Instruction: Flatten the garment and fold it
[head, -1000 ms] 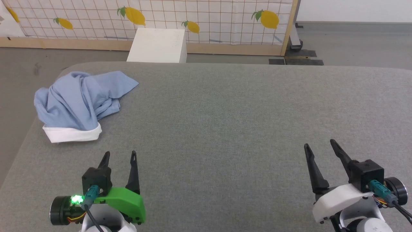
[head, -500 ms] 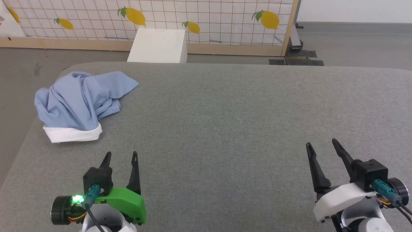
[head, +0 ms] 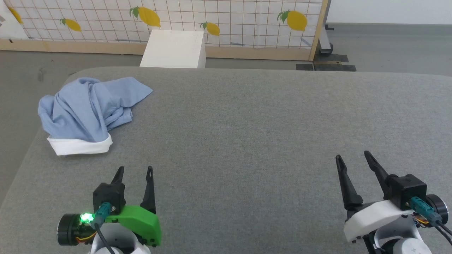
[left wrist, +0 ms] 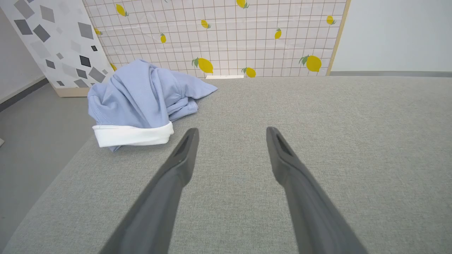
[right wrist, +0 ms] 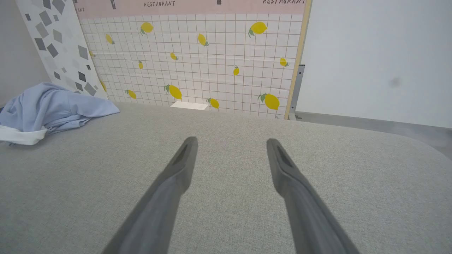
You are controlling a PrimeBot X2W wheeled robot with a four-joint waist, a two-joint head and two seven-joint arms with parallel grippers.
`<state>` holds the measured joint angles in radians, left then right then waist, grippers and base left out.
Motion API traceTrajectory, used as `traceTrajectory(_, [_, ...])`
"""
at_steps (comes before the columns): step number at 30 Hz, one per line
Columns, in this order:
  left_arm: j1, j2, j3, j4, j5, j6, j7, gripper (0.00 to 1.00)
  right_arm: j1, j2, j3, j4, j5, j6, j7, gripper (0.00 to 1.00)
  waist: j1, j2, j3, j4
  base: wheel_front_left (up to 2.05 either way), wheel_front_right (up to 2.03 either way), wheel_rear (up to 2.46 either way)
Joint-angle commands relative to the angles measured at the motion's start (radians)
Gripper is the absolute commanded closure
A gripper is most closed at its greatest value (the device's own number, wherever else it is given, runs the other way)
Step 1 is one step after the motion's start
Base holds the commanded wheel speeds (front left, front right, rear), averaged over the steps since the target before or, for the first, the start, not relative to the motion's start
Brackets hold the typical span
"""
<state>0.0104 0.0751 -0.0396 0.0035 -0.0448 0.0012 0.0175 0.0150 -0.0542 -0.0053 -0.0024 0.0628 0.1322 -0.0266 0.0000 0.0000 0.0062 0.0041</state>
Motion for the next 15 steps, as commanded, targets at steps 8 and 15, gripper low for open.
traceTrajectory(8, [-0.007, 0.015, -0.01, 0.002, -0.015, 0.006, 0.007, 0.0, -0.023, 0.002, 0.009, -0.01, -0.009, -0.001, -0.007, 0.0, 0.0, 0.0, 0.003, 0.001, 0.0, 0.0, 0.0])
traceTrajectory(15, [-0.008, 0.021, -0.017, 0.002, -0.022, 0.01, 0.008, 0.0, -0.023, 0.002, 0.009, -0.012, -0.007, -0.001, -0.013, 0.0, 0.0, 0.0, 0.005, 0.002, 0.0, 0.0, 0.0])
